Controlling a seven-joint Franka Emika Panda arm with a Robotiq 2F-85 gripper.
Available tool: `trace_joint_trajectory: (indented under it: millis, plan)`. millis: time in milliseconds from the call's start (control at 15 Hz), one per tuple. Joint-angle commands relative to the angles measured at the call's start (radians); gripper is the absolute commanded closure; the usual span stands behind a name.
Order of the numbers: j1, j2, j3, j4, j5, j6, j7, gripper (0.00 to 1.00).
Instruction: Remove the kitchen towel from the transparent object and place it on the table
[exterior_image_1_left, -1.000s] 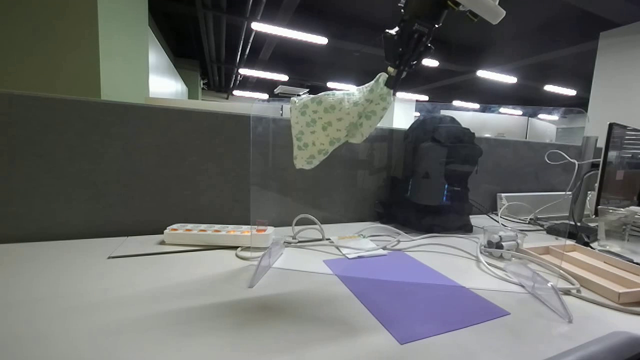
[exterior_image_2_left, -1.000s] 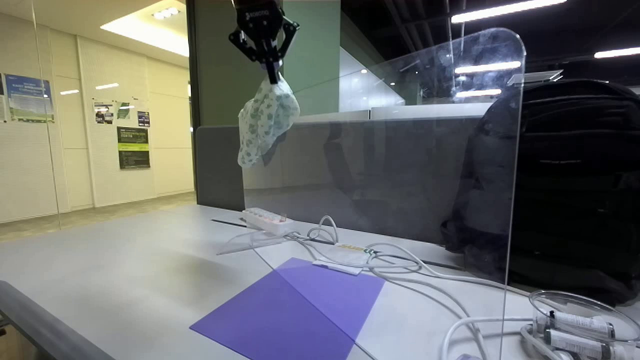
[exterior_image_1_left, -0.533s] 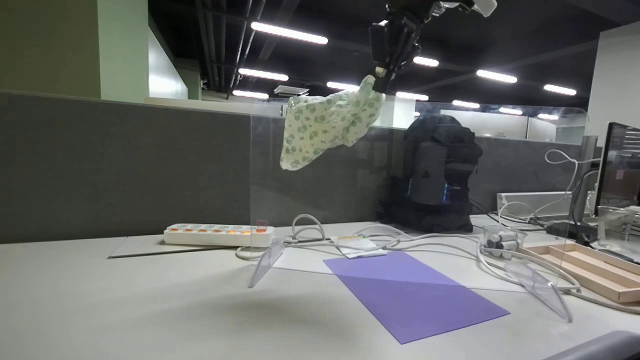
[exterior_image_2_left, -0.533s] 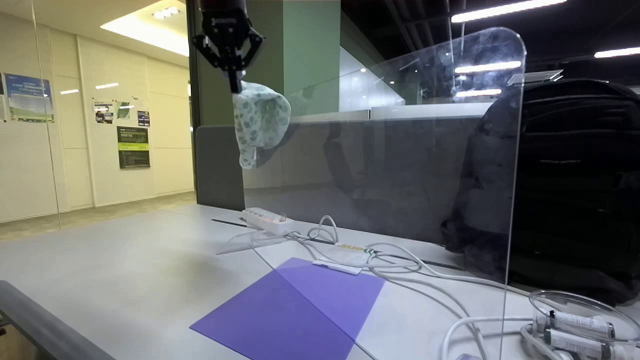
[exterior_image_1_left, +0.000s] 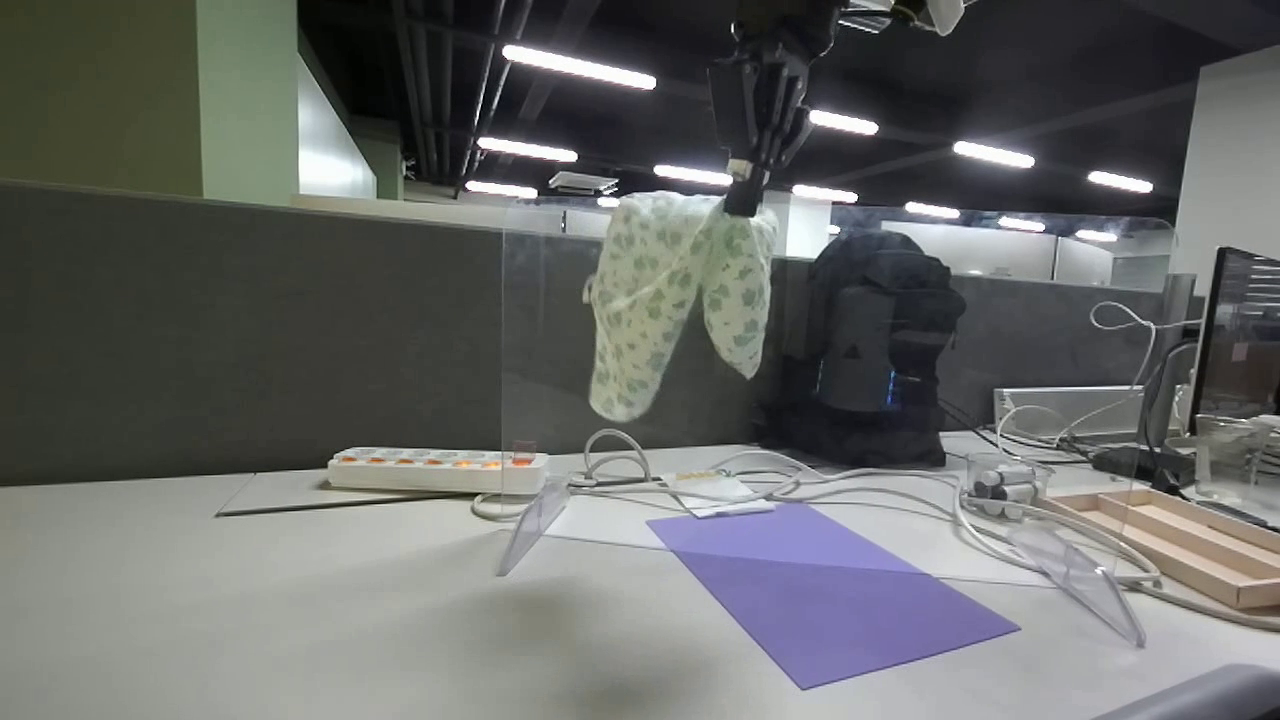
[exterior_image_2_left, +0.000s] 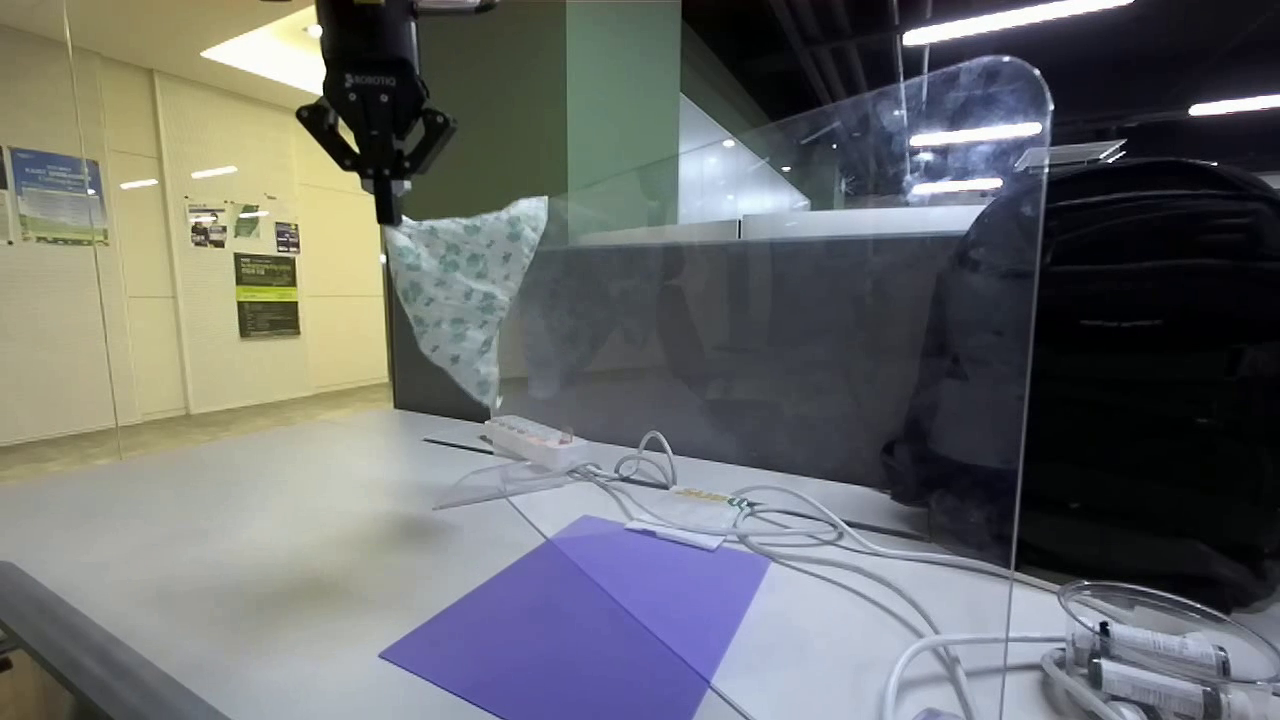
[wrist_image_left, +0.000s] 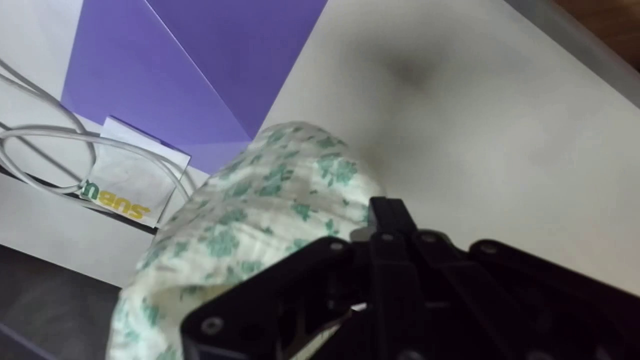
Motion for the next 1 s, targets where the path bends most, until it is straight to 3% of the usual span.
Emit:
trace_joint_trajectory:
  millis: [0,67,133,267,533,933]
  plan:
    - [-0.003,0.031,0.014,-0.002,-0.018,-0.005,0.009,1.0]
    - [-0.004,0.042,0.021,-0.002,-0.019,-0.004,0.016,1.0]
    - [-0.011,0.055,0.03,-0.003,-0.03,0.004,0.032,0.74]
    - [-0.02,0.073,0.043,-0.005,-0.046,0.018,0.054,0.67]
    - [-0.047,0.099,0.071,-0.005,-0.077,0.039,0.145,0.38]
    - [-0.085,0.105,0.104,-0.021,-0.13,-0.038,0.291,0.02]
